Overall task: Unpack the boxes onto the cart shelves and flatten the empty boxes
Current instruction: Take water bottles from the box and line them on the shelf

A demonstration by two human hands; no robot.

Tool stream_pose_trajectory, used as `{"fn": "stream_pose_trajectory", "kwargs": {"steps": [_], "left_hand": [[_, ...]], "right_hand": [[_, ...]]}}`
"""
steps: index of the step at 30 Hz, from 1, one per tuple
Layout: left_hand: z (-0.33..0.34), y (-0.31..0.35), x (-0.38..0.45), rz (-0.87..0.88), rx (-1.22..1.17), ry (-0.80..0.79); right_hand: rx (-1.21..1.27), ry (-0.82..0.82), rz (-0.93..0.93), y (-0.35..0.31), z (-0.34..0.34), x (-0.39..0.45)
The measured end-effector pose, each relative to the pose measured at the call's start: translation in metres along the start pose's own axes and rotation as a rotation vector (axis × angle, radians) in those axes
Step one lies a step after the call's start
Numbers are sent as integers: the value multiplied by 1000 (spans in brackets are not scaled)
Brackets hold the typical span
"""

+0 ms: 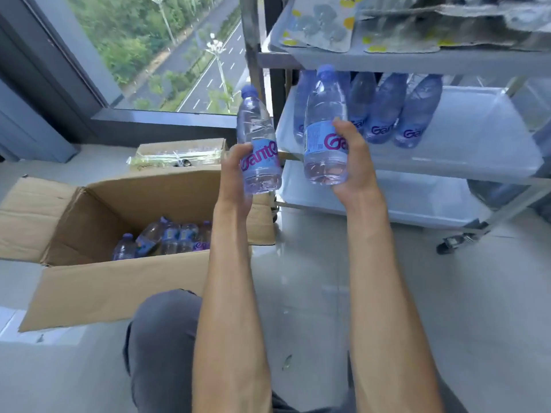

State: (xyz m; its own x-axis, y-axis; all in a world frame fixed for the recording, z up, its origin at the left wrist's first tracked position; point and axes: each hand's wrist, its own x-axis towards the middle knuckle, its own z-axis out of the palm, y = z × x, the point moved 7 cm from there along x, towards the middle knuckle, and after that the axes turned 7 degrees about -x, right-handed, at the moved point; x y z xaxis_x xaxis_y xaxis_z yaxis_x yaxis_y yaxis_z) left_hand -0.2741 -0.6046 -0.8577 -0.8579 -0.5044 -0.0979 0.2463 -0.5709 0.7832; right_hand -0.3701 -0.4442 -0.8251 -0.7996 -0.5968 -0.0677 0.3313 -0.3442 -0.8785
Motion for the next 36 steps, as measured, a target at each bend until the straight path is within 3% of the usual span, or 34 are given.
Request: {"fn": "stream_pose_trajectory", "kwargs": {"steps": [4,9,14,19,21,27,31,36], "left_hand": [[68,-34,-16,-8,-35,-56],[124,-54,-26,60,-131,-123],[142,-95,-51,-77,-205,-157],[154,-118,-66,-151,-169,-152],[159,-124,-68,-176,-118,-166],[170,-121,-62,-101,167,-224],[177,-119,-59,-61,114,-272],[187,-135,-68,-171,19,-290]], "right_hand": [[-196,214,-67,-37,-61,-42],[-298,291,-228,-76,-106,-88],[-192,250,-224,-72,-131,-123],[-34,271,-91,-68,-146,-138],[-81,296,-65,-69,-157,-141],[-286,459,-245,-86,-180,-150],[-320,482,-266,-90,-185,-151],[-306,506,-243,-88,-192,-158]]}}
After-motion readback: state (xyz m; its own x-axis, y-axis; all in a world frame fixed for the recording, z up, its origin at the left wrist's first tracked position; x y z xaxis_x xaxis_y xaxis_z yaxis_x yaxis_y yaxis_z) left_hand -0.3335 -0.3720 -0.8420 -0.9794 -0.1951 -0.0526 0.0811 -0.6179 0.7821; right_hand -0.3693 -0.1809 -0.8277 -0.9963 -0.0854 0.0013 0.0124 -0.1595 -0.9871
